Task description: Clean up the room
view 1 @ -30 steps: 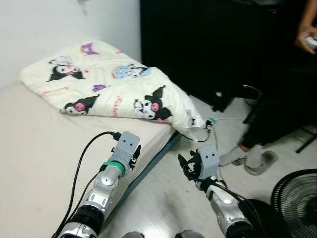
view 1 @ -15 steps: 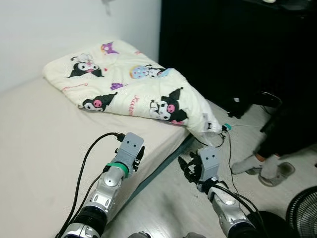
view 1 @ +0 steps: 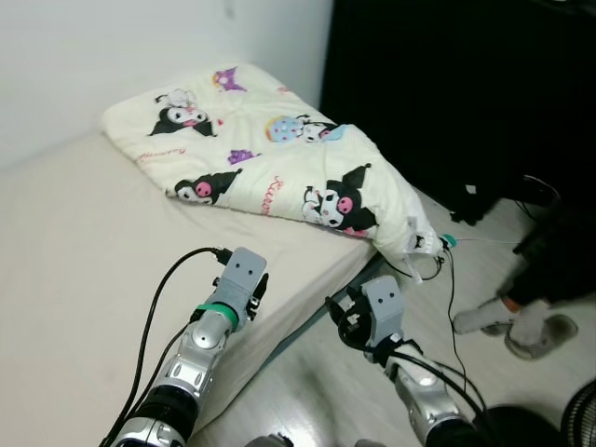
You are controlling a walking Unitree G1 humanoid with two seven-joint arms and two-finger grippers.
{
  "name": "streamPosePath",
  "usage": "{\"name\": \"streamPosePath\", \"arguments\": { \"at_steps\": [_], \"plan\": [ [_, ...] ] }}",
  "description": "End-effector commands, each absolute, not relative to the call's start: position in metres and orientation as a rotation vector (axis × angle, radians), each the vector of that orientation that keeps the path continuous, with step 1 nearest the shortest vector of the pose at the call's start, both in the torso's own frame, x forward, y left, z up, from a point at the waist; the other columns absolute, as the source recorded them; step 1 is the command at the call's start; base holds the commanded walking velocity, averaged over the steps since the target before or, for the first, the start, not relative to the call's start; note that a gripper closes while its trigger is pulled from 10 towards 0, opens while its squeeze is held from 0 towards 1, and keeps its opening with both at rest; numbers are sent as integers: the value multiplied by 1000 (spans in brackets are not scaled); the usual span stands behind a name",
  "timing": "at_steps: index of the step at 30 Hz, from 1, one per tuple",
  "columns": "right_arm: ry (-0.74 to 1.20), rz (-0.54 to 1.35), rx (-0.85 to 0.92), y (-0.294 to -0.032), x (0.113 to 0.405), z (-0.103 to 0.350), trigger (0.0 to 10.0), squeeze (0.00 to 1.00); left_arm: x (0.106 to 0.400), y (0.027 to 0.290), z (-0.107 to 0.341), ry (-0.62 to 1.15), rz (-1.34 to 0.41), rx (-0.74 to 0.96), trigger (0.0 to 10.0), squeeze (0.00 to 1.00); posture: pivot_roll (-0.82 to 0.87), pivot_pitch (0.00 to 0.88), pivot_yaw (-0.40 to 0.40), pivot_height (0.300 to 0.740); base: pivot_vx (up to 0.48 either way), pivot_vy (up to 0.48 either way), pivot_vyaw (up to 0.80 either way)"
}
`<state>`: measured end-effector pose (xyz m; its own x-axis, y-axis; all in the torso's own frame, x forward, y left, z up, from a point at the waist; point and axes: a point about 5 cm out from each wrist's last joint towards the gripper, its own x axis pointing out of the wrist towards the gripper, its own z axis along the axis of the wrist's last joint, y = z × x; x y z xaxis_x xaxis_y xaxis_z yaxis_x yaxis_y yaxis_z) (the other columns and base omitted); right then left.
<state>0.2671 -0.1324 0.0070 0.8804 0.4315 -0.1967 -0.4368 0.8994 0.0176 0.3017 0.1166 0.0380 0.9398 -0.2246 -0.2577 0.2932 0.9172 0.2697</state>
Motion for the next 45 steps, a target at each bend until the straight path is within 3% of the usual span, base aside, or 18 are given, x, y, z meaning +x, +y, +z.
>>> {"name": "streamPosePath", "arguments": {
  "at_steps": [1,45],
  "plan": [
    [226,459,-58,-134,263,2,10000,0,298,116,33,249,-278,321,10000,0,4,0,18,740,0,0,712],
    [226,483,-65,-133,259,0,10000,0,300,112,34,247,-289,324,10000,0,2,0,18,740,0,0,735]
  ]
}}
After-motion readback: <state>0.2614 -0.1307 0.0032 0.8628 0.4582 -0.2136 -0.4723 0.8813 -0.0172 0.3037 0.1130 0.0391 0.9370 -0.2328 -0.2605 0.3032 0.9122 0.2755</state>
